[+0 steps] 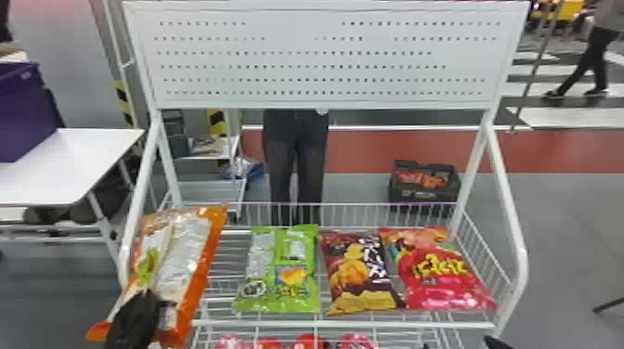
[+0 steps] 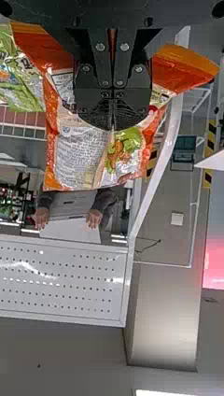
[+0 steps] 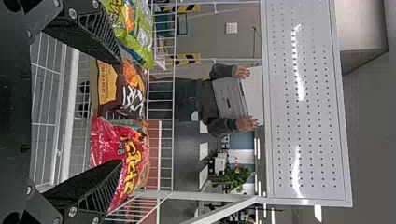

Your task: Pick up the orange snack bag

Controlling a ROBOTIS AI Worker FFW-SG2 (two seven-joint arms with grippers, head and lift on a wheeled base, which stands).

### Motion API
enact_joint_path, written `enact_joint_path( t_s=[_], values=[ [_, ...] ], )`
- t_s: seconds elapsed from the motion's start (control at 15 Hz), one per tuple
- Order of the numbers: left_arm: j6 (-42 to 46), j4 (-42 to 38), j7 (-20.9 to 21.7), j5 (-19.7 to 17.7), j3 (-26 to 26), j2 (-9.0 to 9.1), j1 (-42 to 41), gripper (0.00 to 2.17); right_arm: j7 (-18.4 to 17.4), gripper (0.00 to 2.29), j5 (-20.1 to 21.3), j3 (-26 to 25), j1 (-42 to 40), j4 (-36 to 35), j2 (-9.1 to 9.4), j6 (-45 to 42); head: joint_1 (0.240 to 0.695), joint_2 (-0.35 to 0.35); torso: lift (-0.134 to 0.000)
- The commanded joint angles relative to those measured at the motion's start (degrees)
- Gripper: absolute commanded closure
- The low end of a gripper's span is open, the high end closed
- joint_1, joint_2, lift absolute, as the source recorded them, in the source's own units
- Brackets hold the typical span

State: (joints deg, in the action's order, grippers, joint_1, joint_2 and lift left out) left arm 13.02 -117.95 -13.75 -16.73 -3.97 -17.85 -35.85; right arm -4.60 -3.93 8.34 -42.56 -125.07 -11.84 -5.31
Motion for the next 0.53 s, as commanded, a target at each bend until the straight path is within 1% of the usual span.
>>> enact_joint_path(
  t_s=[0.0,0.13,0.47],
  values=[
    [2.5,-0.5,0.2,0.2,1.2,-0.25,-2.3,1.26,-0.1,0.14,0.0,0.0,-0.1,0.1,-0.03,0.0,0.499,0.0,0.0],
    [3.5,-1.1,0.2,0.3,2.2,-0.78,-4.1,1.26,-0.1,0.14,-0.1,0.0,0.1,0.4,-0.03,0.0,0.499,0.0,0.0],
    [4.2,-1.6,0.3,0.7,4.0,-1.13,-8.0,1.26,-0.1,0.14,-0.2,-0.2,0.5,0.8,-0.03,0.2,0.499,0.0,0.0]
  ],
)
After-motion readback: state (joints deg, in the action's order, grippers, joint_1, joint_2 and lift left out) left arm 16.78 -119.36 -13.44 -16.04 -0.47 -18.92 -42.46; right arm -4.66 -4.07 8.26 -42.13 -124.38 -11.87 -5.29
